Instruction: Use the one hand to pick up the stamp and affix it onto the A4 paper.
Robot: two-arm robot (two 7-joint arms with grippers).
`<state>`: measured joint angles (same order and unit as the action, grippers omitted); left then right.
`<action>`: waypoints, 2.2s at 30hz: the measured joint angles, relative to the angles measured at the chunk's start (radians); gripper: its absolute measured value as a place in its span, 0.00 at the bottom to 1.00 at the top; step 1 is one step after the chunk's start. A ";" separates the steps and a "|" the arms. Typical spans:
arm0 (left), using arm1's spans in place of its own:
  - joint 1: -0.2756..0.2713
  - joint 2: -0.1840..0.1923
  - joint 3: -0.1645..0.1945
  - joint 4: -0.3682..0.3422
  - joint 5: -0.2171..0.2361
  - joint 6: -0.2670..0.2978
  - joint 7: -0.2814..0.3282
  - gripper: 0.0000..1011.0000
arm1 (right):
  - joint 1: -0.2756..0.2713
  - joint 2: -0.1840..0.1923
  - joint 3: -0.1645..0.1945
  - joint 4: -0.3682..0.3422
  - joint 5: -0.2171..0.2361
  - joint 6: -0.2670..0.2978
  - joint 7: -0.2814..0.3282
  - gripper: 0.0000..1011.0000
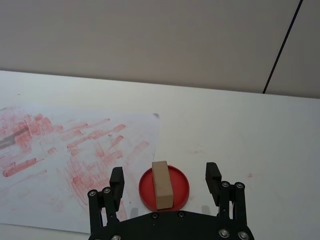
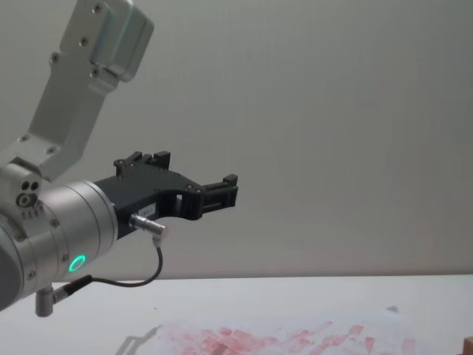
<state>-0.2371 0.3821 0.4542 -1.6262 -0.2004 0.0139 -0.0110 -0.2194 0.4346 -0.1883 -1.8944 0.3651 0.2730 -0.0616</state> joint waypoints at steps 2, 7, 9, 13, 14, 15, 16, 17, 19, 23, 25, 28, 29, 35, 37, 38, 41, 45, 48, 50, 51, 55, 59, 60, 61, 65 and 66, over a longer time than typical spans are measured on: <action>0.000 0.000 0.000 0.000 0.000 0.000 0.000 0.99 | 0.000 -0.001 0.000 0.000 -0.001 0.010 -0.001 0.99; 0.000 0.000 0.000 0.000 0.000 0.000 0.000 0.99 | 0.002 -0.005 0.001 0.010 -0.005 0.044 -0.004 0.99; 0.000 0.000 0.000 0.000 0.000 0.000 0.000 0.99 | 0.004 -0.007 0.001 0.014 -0.007 0.051 -0.004 0.99; 0.000 0.000 0.000 0.000 0.000 0.000 0.000 0.99 | 0.013 -0.012 0.001 0.026 -0.012 0.069 -0.001 0.99; 0.000 0.000 0.000 0.000 0.000 0.000 0.000 0.99 | 0.015 -0.013 0.001 0.029 -0.013 0.070 0.000 0.99; 0.000 0.000 0.000 0.000 0.000 0.000 0.000 0.99 | 0.020 -0.016 0.001 0.036 -0.016 0.076 0.005 0.99; 0.000 0.000 0.000 0.000 0.000 0.000 0.000 0.99 | 0.022 -0.016 0.001 0.038 -0.017 0.078 0.007 0.99; 0.000 0.000 0.000 0.000 0.000 0.000 0.000 0.99 | 0.025 -0.018 0.001 0.042 -0.019 0.080 0.009 0.99; 0.000 0.000 0.000 0.000 0.000 0.000 0.000 0.99 | 0.035 -0.022 0.000 0.053 -0.024 0.087 0.018 0.99; 0.000 0.000 0.000 0.000 0.000 0.000 0.000 0.99 | 0.055 -0.030 -0.001 0.074 -0.035 0.097 0.036 0.99; 0.000 0.000 0.000 0.000 0.000 0.000 0.000 0.99 | 0.068 -0.034 -0.002 0.088 -0.041 0.101 0.046 0.99; 0.000 0.000 0.000 0.000 0.000 0.000 0.000 0.99 | 0.086 -0.041 -0.003 0.107 -0.050 0.107 0.063 0.99; 0.000 0.000 0.000 0.000 0.000 0.000 0.000 0.99 | 0.090 -0.042 -0.004 0.112 -0.052 0.108 0.067 0.99; 0.000 0.000 0.000 0.000 0.000 0.000 0.000 0.99 | 0.115 -0.052 -0.006 0.139 -0.064 0.115 0.090 0.99; 0.000 0.000 0.000 0.000 0.000 0.000 0.000 0.99 | 0.123 -0.056 -0.007 0.148 -0.067 0.117 0.098 0.97; 0.000 0.000 0.000 0.000 0.000 0.000 0.000 0.99 | 0.127 -0.057 -0.008 0.153 -0.069 0.118 0.102 0.94; 0.000 0.000 0.000 0.000 0.000 0.000 0.000 0.99 | 0.135 -0.060 -0.008 0.162 -0.073 0.120 0.109 0.89; 0.000 0.000 0.000 0.000 0.000 0.000 0.000 0.99 | 0.142 -0.063 -0.009 0.169 -0.076 0.122 0.116 0.77; 0.000 0.000 0.000 0.000 0.000 0.000 0.000 0.99 | 0.146 -0.065 -0.009 0.174 -0.078 0.123 0.119 0.64; 0.000 0.000 0.000 0.000 0.000 0.000 0.000 0.99 | 0.149 -0.066 -0.009 0.177 -0.079 0.124 0.122 0.60; 0.000 0.000 0.000 0.000 0.000 0.000 0.000 0.99 | 0.149 -0.066 -0.010 0.178 -0.079 0.124 0.123 0.58; 0.000 0.000 0.000 0.000 0.000 0.000 0.000 0.99 | 0.154 -0.067 -0.010 0.182 -0.081 0.125 0.126 0.47; 0.000 0.000 0.000 0.000 0.000 0.000 0.000 0.99 | 0.155 -0.068 -0.010 0.184 -0.082 0.125 0.128 0.34; 0.000 0.000 0.000 0.000 0.000 0.000 0.000 0.99 | 0.156 -0.069 -0.010 0.185 -0.082 0.125 0.128 0.28; 0.000 0.000 0.000 0.000 0.000 0.000 0.000 0.99 | 0.156 -0.069 -0.010 0.185 -0.082 0.125 0.128 0.27; 0.000 0.000 0.000 0.000 0.000 0.000 0.000 0.99 | 0.157 -0.069 -0.010 0.186 -0.083 0.126 0.130 0.21; 0.000 0.000 0.000 0.000 0.000 0.000 0.000 0.99 | 0.157 -0.069 -0.010 0.186 -0.083 0.126 0.130 0.21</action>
<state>-0.2371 0.3821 0.4542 -1.6262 -0.2004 0.0139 -0.0109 -0.0621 0.3655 -0.1987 -1.7079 0.2820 0.3987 0.0687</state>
